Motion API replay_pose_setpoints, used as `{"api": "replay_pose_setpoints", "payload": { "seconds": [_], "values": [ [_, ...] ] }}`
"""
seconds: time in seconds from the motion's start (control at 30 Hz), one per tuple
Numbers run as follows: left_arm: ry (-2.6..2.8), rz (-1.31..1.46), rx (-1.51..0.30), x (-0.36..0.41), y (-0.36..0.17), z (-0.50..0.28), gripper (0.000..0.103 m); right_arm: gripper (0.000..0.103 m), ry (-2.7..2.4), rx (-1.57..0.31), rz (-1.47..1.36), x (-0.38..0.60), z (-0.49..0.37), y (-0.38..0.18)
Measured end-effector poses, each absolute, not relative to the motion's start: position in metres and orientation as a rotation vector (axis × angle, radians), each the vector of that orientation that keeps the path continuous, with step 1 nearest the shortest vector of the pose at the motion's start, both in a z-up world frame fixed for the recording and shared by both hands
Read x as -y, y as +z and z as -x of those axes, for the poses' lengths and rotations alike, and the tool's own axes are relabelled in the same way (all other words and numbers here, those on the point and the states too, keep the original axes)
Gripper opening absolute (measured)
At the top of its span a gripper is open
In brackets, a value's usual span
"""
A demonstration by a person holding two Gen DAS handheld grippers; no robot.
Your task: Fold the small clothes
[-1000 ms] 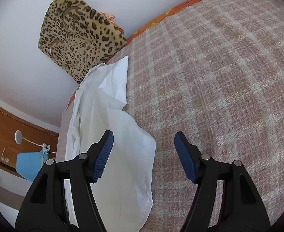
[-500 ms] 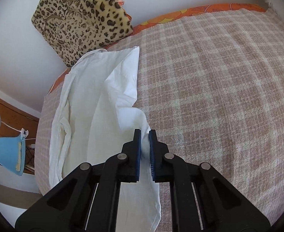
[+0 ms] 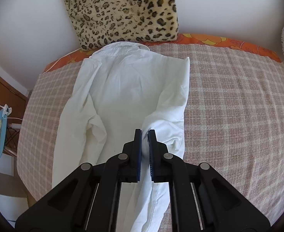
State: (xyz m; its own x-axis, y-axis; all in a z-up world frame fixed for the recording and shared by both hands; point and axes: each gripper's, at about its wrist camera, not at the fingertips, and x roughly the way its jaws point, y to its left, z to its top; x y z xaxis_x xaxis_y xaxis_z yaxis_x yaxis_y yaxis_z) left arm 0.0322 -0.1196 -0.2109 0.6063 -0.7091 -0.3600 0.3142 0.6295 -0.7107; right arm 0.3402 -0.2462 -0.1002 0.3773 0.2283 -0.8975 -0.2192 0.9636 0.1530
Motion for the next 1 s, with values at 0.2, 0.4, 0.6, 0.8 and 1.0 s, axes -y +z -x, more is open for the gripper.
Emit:
{"api": "replay_pose_setpoints", "payload": {
  "seconds": [0.2,0.4,0.6,0.8,1.0],
  "values": [
    [-0.595,0.68,-0.668,0.091,-0.219,-0.025,0.002,0.007,0.301,-1.166,0.104,0.178,-0.339,-0.115],
    [-0.553,0.697,-0.668,0.067,-0.227,-0.028,0.002,0.007,0.308,-1.198,0.181,0.128,-0.339,-0.142],
    [-0.511,0.701,-0.679,0.057,-0.235,-0.026,0.002,0.013,0.354,-1.231,0.203,0.111,-0.343,-0.165],
    [-0.496,0.664,-0.685,0.058,-0.232,-0.026,0.002,0.04,0.489,-1.113,0.023,0.149,-0.318,-0.108],
    [-0.48,0.634,-0.702,0.047,-0.22,-0.022,0.01,0.04,0.421,-1.064,-0.006,0.227,-0.238,-0.088]
  ]
}}
